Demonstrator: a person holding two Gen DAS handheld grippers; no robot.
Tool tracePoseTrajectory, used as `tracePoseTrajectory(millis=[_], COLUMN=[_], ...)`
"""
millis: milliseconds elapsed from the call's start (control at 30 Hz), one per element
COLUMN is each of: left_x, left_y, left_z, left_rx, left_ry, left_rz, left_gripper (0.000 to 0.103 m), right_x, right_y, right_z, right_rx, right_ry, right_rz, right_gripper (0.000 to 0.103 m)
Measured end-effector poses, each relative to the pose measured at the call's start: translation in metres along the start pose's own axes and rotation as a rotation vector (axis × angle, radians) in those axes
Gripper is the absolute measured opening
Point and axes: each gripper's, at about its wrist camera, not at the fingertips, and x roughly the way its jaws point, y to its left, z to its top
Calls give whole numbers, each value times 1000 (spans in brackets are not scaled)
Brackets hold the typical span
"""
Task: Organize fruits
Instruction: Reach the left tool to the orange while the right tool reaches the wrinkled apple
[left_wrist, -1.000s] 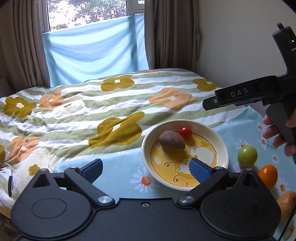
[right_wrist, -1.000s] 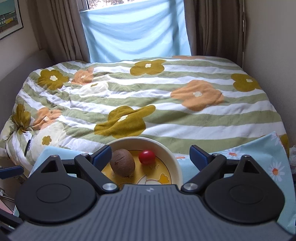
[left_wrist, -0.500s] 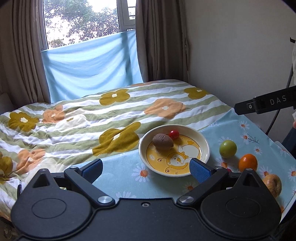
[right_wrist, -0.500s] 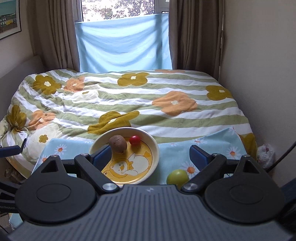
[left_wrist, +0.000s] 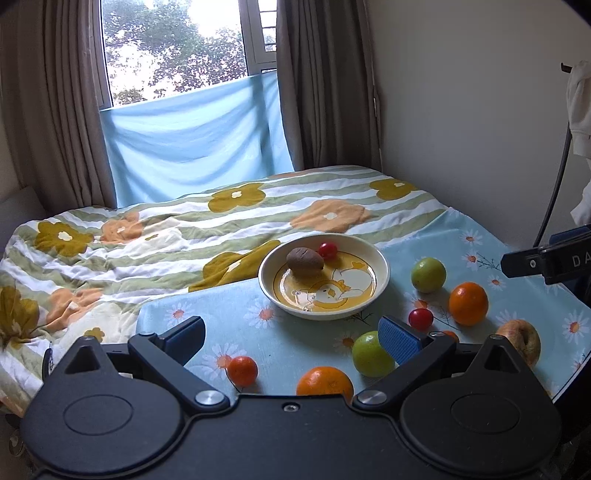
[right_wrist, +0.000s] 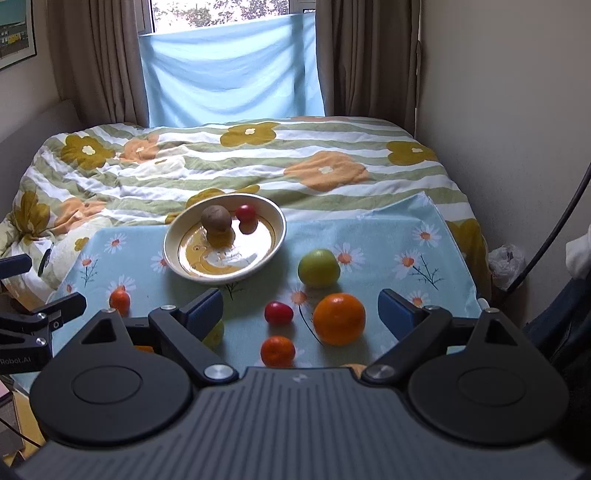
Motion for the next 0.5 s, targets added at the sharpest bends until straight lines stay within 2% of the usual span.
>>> tracePoseTrajectory(millis=[233, 400, 500], left_x=[17, 44, 64], left_y=[-29, -37, -42], left_z=[-30, -47, -56], left_rx=[8, -3, 36], left_ry=[21, 43, 64], left_rz=[23, 62, 93], left_gripper=[102, 101, 99], right_x=[11, 29, 41], right_y=[-20, -33, -42], right_z=[-45, -72, -85], right_rx=[-15, -22, 5], right_ry=[34, 55, 62], right_rz=[5, -11, -20], right_gripper=[103, 103, 103])
